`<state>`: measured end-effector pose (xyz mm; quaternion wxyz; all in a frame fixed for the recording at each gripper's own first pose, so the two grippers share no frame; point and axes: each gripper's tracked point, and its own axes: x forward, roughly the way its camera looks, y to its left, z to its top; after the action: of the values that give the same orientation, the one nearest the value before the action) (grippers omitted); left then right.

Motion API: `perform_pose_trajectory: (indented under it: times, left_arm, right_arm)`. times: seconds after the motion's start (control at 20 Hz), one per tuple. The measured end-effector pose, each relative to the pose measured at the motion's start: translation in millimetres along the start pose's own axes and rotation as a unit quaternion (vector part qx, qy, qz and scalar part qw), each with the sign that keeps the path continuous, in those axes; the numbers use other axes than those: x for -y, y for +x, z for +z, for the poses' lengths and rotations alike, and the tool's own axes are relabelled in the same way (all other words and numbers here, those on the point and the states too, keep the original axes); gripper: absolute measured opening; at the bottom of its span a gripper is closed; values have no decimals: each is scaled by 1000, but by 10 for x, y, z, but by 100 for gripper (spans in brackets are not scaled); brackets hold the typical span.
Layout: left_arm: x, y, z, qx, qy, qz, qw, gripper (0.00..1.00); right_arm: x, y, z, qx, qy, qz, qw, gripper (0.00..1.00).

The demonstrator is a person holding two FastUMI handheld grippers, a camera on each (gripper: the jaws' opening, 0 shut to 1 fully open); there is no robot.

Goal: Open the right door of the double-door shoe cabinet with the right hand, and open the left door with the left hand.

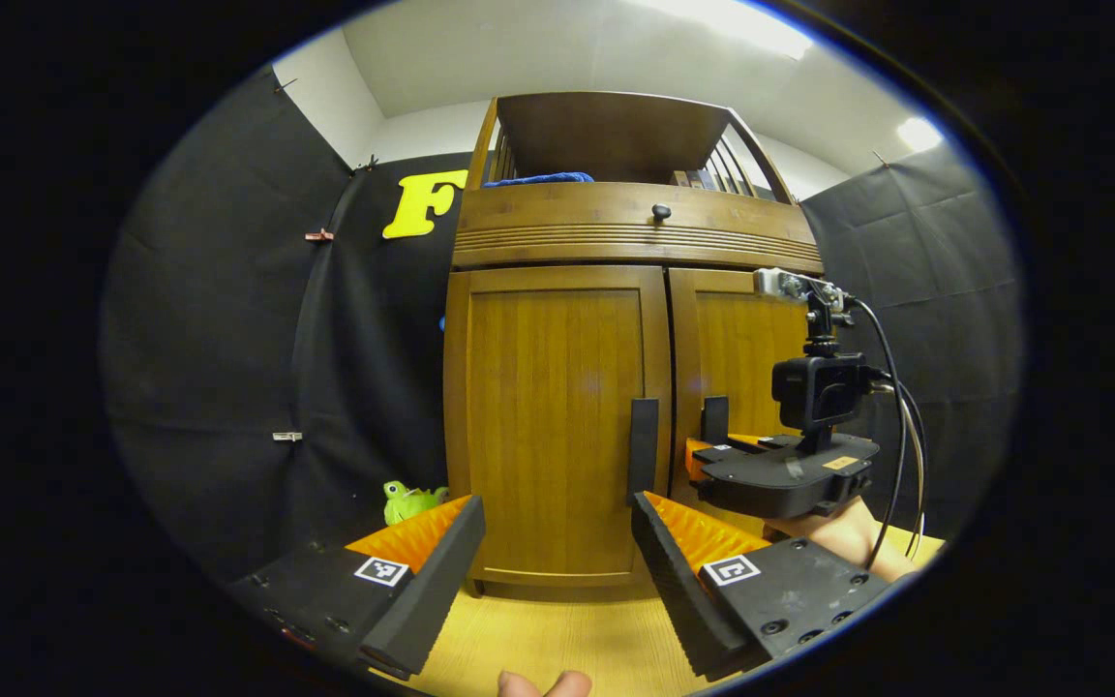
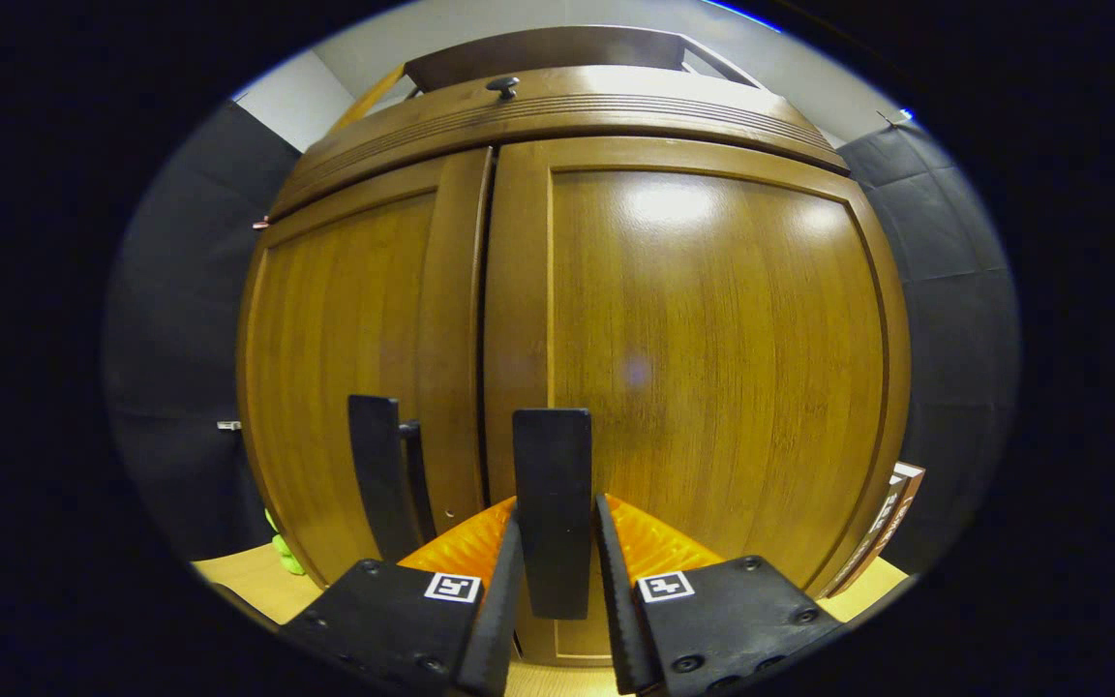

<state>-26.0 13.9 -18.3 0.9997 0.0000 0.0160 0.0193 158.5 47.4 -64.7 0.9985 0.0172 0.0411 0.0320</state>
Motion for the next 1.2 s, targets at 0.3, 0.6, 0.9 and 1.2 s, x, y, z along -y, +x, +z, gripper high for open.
perform_pose_trajectory:
  times: [0.3, 0.6, 0.9, 1.2]
  left_arm:
    - [-37, -40, 23, -2, -1, 3, 1000, 95]
    - [64, -46, 72, 0, -6, -7, 1000, 95]
    - [162, 12, 101, 6, -4, -9, 1000, 95]
    - [333, 140, 76, 5, -1, -15, 1000, 95]
  right_arm:
    - [-15, -72, -2, -10, -5, 15, 1000, 27]
    - [22, -587, 63, -13, 2, 59, 998, 27]
    - [229, -1244, 149, -11, 6, 96, 995, 27]
    - [660, -1813, 247, -5, 12, 81, 997, 27]
